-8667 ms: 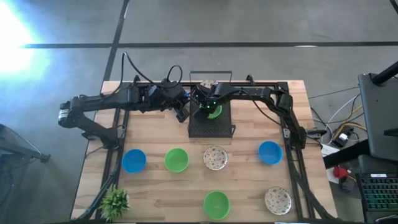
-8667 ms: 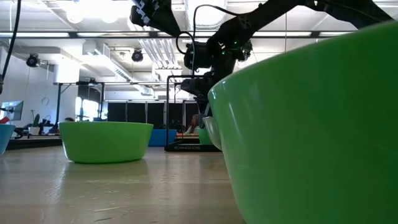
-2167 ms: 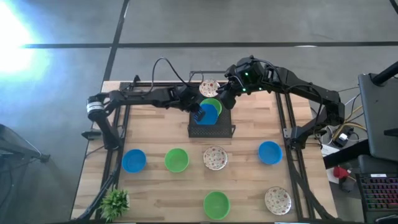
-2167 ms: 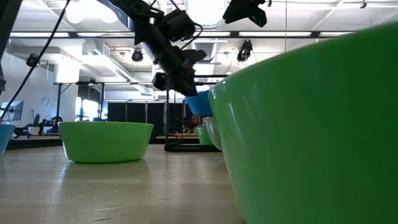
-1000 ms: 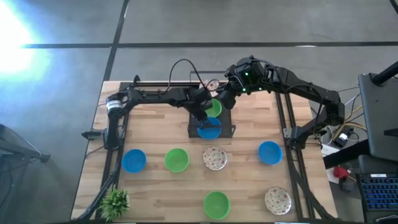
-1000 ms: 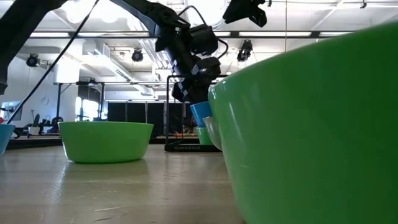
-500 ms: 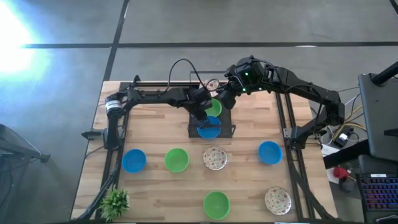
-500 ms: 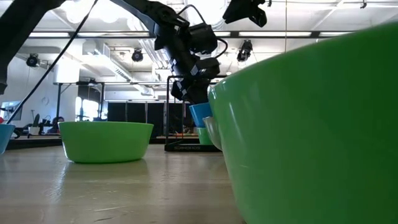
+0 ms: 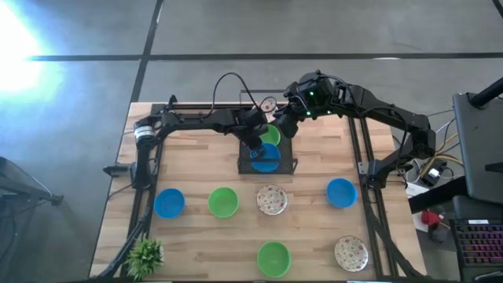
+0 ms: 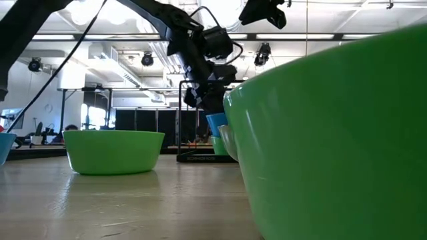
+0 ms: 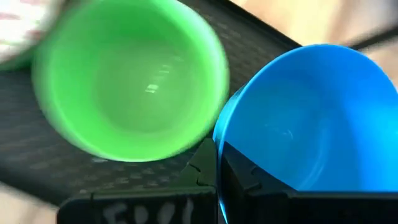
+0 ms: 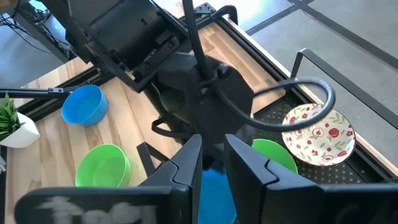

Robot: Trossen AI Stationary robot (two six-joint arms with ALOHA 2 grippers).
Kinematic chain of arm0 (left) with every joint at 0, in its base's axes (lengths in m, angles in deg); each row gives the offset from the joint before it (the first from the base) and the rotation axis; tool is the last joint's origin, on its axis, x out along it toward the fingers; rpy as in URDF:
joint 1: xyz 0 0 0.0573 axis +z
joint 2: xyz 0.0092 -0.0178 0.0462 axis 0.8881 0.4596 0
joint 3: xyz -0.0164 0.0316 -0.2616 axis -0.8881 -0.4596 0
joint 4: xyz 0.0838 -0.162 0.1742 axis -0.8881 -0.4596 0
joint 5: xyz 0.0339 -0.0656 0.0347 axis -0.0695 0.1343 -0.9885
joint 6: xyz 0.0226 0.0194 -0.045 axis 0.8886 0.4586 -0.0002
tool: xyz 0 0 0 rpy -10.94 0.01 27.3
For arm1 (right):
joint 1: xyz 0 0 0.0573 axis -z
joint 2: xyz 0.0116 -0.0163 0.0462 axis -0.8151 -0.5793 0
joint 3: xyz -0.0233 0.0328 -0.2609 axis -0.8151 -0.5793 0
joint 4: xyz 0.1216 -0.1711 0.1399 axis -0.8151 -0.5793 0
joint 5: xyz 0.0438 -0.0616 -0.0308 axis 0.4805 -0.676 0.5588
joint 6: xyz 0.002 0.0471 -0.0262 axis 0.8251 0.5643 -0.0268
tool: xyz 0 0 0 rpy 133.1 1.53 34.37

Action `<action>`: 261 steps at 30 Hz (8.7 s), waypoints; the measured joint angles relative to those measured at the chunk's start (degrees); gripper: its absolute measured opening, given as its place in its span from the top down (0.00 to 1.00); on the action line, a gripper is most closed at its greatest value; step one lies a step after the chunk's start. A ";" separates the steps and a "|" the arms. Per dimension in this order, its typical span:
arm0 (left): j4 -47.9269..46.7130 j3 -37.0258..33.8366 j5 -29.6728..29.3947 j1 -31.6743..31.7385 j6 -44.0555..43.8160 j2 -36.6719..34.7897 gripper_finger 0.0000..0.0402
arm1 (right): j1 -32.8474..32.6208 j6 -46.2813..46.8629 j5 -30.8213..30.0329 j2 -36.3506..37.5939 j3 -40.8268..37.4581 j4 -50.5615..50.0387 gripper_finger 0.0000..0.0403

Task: Pick & Place Mini bowls
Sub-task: Put the top blue bowl on the shelf, then adjust the green bowl on the shelf, then stack the top green bowl on the green bowl on the shelf

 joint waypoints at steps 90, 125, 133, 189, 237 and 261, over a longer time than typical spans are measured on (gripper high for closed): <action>-4.14 4.24 -9.56 5.11 -7.70 -0.15 0.80 | 0.02 0.02 0.01 0.00 0.00 0.13 0.84; 0.31 0.60 -6.62 5.68 -12.13 4.29 0.80 | 0.01 -0.09 0.01 0.00 0.00 0.31 0.84; 4.46 0.37 -5.78 5.47 -11.61 4.29 0.80 | 0.01 -0.01 0.01 0.00 0.00 0.35 0.84; -1.24 -36.24 -19.77 -32.28 -18.04 -42.49 0.80 | 0.00 -4.94 0.17 0.63 0.02 -0.22 0.84; 4.18 -41.81 -20.25 -34.18 -29.09 -35.46 1.00 | 0.00 -5.64 -0.01 0.64 0.02 -0.13 0.84; -13.43 -19.43 -61.10 -27.51 -18.16 -48.02 1.00 | -6.30 -31.21 0.18 0.51 -2.40 16.87 0.84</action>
